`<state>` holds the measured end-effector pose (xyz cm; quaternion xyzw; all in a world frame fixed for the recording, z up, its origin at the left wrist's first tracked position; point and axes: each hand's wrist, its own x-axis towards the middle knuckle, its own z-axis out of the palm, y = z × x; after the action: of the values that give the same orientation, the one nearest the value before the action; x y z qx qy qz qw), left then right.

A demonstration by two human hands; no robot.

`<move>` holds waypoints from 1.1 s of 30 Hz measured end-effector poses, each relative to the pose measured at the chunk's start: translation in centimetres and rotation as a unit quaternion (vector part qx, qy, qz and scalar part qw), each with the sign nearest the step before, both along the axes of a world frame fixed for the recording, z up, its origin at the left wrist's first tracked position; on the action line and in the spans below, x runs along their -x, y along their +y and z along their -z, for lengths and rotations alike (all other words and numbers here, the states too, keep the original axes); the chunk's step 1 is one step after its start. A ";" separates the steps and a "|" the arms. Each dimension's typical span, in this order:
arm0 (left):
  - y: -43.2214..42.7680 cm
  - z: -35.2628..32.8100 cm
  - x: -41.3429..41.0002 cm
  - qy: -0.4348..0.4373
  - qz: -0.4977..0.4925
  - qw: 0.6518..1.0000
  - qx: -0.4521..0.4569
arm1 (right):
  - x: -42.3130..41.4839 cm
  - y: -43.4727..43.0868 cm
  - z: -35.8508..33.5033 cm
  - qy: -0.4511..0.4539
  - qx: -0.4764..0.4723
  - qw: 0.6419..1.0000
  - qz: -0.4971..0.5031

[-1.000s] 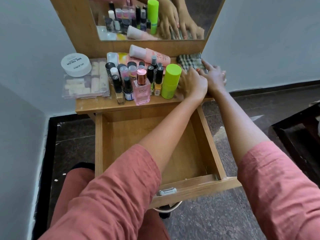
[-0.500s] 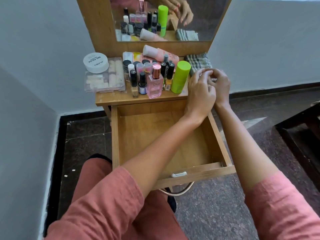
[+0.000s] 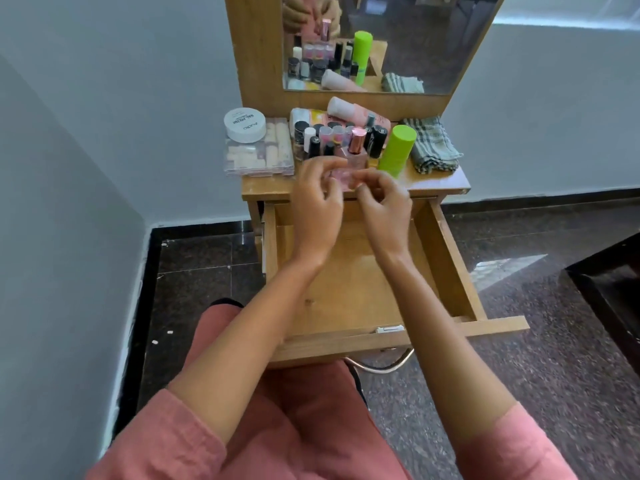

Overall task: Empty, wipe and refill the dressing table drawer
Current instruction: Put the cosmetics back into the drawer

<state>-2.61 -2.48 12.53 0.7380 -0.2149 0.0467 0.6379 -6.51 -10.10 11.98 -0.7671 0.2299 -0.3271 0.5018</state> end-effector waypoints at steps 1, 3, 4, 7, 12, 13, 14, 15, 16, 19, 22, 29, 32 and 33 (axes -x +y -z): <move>1.0 0.1 -0.8 0.000 -0.023 1.000 0.001 | -0.5 1.1 0.1 -0.005 -0.005 1.000 -0.011; 2.9 0.2 -2.3 0.004 -0.065 0.998 0.008 | -1.6 3.1 0.3 -0.003 -0.011 0.999 -0.035; 3.8 0.3 -3.1 0.008 -0.086 0.996 0.013 | -2.2 4.1 0.4 0.003 -0.010 0.999 -0.049; 6.0 0.5 -5.6 0.034 -0.130 0.991 0.025 | -4.3 6.4 0.5 0.035 0.009 0.995 -0.090; 7.8 1.3 -10.1 0.107 -0.168 0.980 0.018 | -7.8 8.2 0.5 0.097 0.096 0.987 -0.087; 7.9 1.4 -11.0 0.129 -0.171 0.977 0.016 | -8.5 8.4 0.6 0.107 0.112 0.985 -0.077; 7.8 1.4 -11.9 0.153 -0.172 0.973 0.011 | -9.0 8.5 0.9 0.121 0.130 0.982 -0.066; 7.6 1.4 -12.8 0.178 -0.170 0.969 0.004 | -9.6 8.6 1.3 0.140 0.148 0.978 -0.054; 7.4 1.3 -13.5 0.203 -0.165 0.965 -0.004 | -10.1 8.7 1.6 0.159 0.165 0.972 -0.041; 6.4 1.3 -15.5 0.279 -0.142 0.949 -0.029 | -11.0 8.8 2.4 0.193 0.209 0.959 -0.001; 5.7 1.4 -16.9 0.345 -0.104 0.933 -0.008 | -11.6 8.8 2.7 0.203 0.225 0.952 0.030; 5.2 0.9 -18.0 0.435 -0.063 0.897 0.054 | -12.2 8.8 2.9 0.189 0.198 0.961 0.033; 5.2 0.9 -18.1 0.450 -0.054 0.888 0.083 | -12.2 8.8 3.0 0.180 0.184 0.966 0.035; 5.2 0.8 -18.0 0.454 -0.052 0.885 0.091 | -12.1 8.8 3.0 0.177 0.179 0.967 0.034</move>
<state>15.44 2.73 11.68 0.6276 0.1419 -0.2407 0.7267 5.59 -1.25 9.02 -0.8817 0.2793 -0.2386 0.2960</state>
